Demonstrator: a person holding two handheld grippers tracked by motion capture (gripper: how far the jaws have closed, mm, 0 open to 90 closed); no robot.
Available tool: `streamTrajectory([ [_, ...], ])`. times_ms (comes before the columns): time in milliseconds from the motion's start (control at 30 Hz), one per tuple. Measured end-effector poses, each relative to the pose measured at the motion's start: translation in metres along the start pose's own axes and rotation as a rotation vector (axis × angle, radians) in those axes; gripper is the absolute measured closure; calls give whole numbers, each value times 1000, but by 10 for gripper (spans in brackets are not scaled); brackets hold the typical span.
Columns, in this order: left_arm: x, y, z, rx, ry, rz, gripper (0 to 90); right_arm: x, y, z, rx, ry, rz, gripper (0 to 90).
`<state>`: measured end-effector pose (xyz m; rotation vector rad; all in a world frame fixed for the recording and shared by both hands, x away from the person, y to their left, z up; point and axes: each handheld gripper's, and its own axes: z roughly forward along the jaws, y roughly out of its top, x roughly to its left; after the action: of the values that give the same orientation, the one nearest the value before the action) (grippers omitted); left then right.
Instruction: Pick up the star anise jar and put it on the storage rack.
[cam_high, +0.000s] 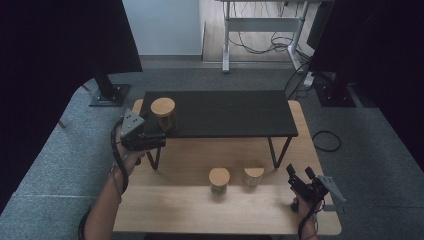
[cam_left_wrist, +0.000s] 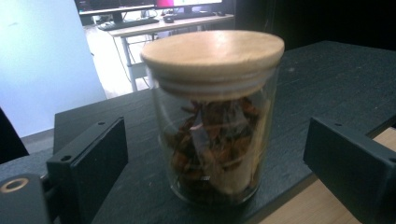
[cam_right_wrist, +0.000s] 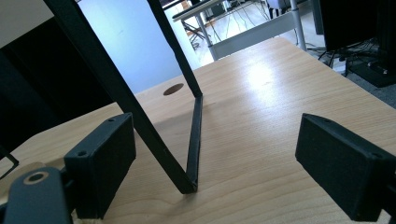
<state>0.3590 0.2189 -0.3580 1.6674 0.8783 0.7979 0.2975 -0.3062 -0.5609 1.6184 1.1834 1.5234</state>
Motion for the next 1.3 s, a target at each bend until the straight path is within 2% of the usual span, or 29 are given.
streamTrajectory([
  [133, -1, -7, -8, -13, 1, -14, 60, 0, 0, -1, -6, -1, 2, 117],
  [600, -12, -30, -39, -38, -12, -1, 63, 0, 0, -1, -8, -1, 1, 115],
  [933, -24, -68, -62, -14, -31, 1, 65, 0, 0, -1, -10, -4, 1, 114],
  [1000, -26, -79, -65, -4, -35, -11, 66, 1, 0, -1, -10, -4, 0, 114],
  [1133, -31, -101, -67, 23, -37, -24, 67, 1, -1, -1, -8, -3, 2, 114],
  [1300, -37, -126, -62, 69, -53, -47, 67, 1, -1, -1, -7, -4, -2, 114],
])
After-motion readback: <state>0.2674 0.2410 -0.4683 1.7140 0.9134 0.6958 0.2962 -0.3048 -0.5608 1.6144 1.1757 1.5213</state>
